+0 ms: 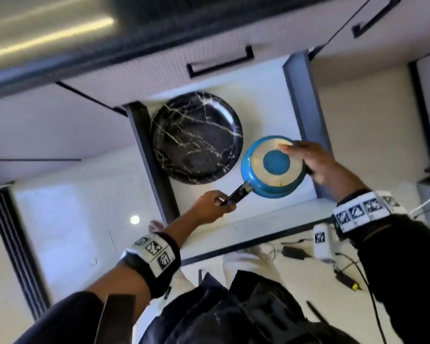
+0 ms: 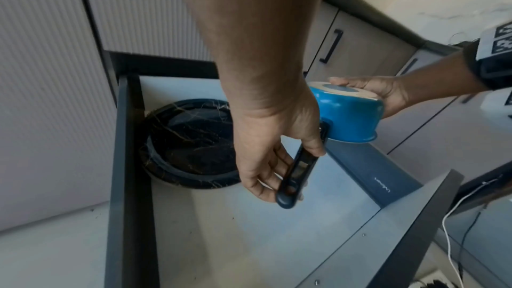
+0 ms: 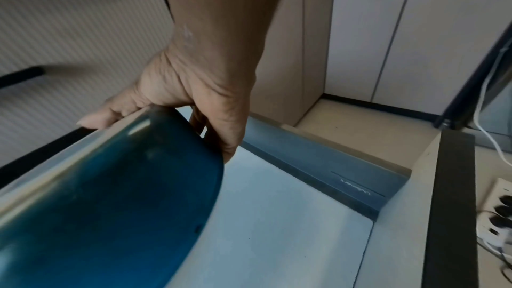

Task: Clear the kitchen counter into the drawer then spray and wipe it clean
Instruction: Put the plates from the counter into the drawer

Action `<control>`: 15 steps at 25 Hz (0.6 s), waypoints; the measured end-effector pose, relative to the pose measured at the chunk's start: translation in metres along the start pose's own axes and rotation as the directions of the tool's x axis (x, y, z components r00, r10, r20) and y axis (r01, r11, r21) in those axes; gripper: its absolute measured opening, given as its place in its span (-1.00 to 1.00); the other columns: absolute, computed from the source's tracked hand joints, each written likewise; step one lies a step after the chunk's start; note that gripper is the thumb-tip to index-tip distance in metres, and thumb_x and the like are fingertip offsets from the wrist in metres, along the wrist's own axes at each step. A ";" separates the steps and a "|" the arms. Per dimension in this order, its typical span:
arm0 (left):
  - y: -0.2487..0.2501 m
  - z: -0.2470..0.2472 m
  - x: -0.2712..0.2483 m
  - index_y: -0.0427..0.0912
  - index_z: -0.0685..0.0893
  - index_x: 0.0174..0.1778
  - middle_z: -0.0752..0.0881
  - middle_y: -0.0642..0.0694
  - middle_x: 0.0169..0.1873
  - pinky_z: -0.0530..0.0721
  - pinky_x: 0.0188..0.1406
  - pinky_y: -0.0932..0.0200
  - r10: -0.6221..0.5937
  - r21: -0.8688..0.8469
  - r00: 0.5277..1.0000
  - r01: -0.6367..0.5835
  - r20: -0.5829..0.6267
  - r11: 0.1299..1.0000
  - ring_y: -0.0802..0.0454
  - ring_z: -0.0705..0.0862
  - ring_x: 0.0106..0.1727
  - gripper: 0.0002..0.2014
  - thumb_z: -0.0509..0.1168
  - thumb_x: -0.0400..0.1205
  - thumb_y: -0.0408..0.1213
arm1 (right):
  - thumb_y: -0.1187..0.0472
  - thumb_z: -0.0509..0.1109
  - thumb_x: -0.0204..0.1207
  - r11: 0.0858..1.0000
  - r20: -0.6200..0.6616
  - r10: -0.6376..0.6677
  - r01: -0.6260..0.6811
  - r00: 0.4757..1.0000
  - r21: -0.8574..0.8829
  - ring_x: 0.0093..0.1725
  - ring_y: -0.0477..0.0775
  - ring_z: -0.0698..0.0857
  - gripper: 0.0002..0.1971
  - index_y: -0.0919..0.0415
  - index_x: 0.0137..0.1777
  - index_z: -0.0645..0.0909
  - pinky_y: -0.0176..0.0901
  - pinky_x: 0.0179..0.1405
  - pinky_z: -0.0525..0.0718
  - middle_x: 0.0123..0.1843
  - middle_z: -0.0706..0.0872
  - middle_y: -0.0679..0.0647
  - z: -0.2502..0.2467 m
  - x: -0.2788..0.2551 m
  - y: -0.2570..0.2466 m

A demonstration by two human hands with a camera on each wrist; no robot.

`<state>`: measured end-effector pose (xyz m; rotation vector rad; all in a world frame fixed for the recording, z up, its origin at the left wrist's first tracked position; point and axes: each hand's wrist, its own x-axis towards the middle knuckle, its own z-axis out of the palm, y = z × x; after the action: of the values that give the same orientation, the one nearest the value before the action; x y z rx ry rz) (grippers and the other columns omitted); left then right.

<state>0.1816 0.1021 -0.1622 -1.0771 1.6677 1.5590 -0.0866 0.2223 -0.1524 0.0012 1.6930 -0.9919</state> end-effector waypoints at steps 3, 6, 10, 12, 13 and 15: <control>-0.026 0.015 0.021 -0.32 0.72 0.00 0.76 -0.15 -0.22 0.65 -0.14 0.17 -0.077 -0.147 0.996 0.082 0.044 0.986 0.04 0.69 -0.23 -0.53 0.61 0.30 -0.09 | 0.15 0.62 0.33 0.998 0.033 0.001 0.002 0.999 -0.071 -0.24 0.00 0.79 -0.73 0.25 -0.02 0.76 -0.15 -0.14 0.75 -0.20 0.85 0.05 -0.014 0.025 0.021; -0.050 0.007 0.036 -0.29 0.67 0.20 0.76 -0.24 0.08 0.65 0.00 0.06 -0.154 -0.089 0.988 0.153 -0.001 0.984 -0.07 0.69 -0.05 -0.61 0.51 0.54 -0.16 | 0.01 0.74 0.17 0.981 -0.019 -0.061 0.056 0.998 -0.184 -0.13 0.03 0.74 -0.51 0.28 0.02 0.76 -0.12 -0.08 0.68 -0.09 0.79 0.15 -0.026 0.052 0.028; -0.058 -0.016 0.038 -0.23 0.62 0.29 0.70 -0.09 0.14 0.54 -0.02 0.18 -0.154 -0.018 0.988 0.154 0.005 0.988 -0.01 0.68 0.05 -0.58 0.44 0.59 -0.09 | -0.06 0.82 -0.01 0.966 0.028 -0.062 0.067 0.998 -0.251 -0.01 0.09 0.74 -0.29 0.34 0.10 0.75 0.21 0.25 0.68 0.14 0.78 0.37 -0.022 0.073 0.043; -0.057 -0.025 0.040 -0.22 0.61 0.30 0.68 -0.06 0.16 0.54 0.03 0.17 -0.145 -0.014 0.989 0.144 -0.032 0.989 -0.01 0.68 0.11 -0.58 0.43 0.60 -0.08 | -0.02 0.82 0.00 0.962 0.060 -0.064 0.078 0.996 -0.263 0.05 0.11 0.76 -0.28 0.33 0.14 0.74 0.19 0.29 0.66 0.17 0.78 0.33 -0.018 0.082 0.041; -0.056 -0.028 0.041 -0.20 0.61 0.30 0.68 -0.07 0.18 0.55 0.06 0.15 -0.142 -0.019 0.989 0.142 -0.045 0.990 -0.02 0.69 0.13 -0.58 0.43 0.60 -0.08 | -0.04 0.82 -0.04 0.959 0.060 -0.057 0.071 0.997 -0.273 0.07 0.11 0.77 -0.23 0.32 0.16 0.73 0.17 0.31 0.66 0.17 0.79 0.30 -0.017 0.088 0.039; -0.057 -0.030 0.040 -0.19 0.62 0.29 0.70 -0.11 0.23 0.56 0.12 0.12 -0.144 -0.030 0.988 0.142 -0.065 0.989 -0.05 0.70 0.16 -0.59 0.43 0.59 -0.07 | -0.14 0.83 -0.17 0.948 0.044 -0.028 0.041 0.999 -0.315 0.08 0.08 0.78 -0.11 0.29 0.18 0.73 0.17 0.33 0.66 0.15 0.80 0.24 -0.014 0.093 0.037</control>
<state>0.2145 0.0674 -0.2210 -1.2458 1.5808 1.4703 -0.1163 0.2112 -0.2485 -0.2578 1.8047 -0.7312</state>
